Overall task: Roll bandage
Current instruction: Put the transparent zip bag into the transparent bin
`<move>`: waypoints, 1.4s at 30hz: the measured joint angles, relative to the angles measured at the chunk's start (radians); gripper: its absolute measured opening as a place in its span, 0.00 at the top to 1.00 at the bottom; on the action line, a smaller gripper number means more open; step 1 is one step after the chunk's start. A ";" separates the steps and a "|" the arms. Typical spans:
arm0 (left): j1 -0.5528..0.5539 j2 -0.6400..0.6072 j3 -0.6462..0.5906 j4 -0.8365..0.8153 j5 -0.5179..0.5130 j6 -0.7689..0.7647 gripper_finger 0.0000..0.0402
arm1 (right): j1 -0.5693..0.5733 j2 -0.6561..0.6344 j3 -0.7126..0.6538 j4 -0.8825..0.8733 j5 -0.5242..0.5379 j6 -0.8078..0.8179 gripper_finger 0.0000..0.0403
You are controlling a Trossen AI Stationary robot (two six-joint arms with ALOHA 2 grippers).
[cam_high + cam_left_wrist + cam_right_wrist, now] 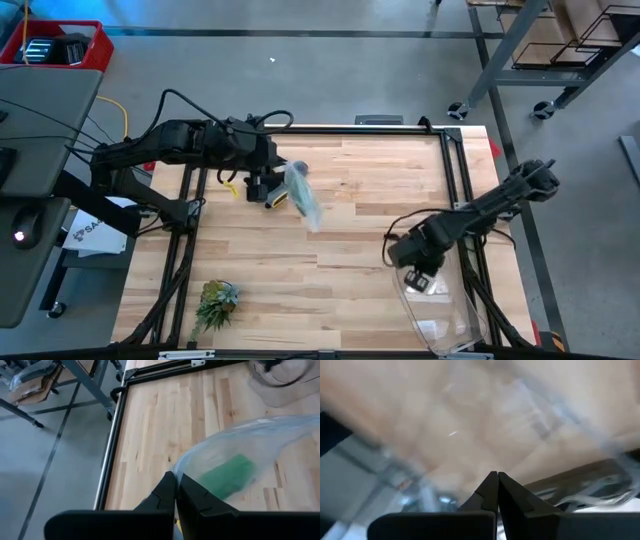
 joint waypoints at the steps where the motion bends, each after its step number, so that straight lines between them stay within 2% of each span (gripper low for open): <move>1: 0.000 0.000 0.000 0.000 -0.002 0.005 1.00 | -0.014 0.000 -0.035 0.005 0.011 0.012 1.00; 6: -0.001 -0.002 0.000 -0.002 -0.002 0.005 1.00 | -0.092 0.000 -0.147 0.011 0.090 0.044 1.00; 9: -0.001 -0.002 0.000 -0.005 -0.003 -0.020 1.00 | -0.146 0.000 -0.166 0.023 0.195 0.038 1.00; 14: -0.001 -0.002 0.000 -0.006 -0.005 -0.033 1.00 | -0.254 0.002 -0.168 0.131 0.378 -0.103 1.00; 18: -0.001 -0.002 0.000 -0.006 -0.006 -0.048 1.00 | -0.359 0.009 -0.166 0.302 0.464 -0.213 1.00; 25: -0.002 -0.003 0.000 -0.006 -0.010 -0.098 1.00 | -0.495 0.103 -0.159 0.634 0.442 -0.280 1.00; 31: -0.002 -0.003 0.000 -0.006 -0.011 -0.116 1.00 | -0.518 0.261 -0.043 0.760 0.414 -0.356 1.00; 37: -0.004 -0.003 0.000 -0.006 -0.013 -0.118 1.00 | -0.507 0.425 0.189 0.767 0.392 -0.444 1.00; 42: -0.012 -0.009 0.000 -0.006 -0.016 -0.118 1.00 | -0.524 0.426 0.360 0.557 0.419 -0.611 1.00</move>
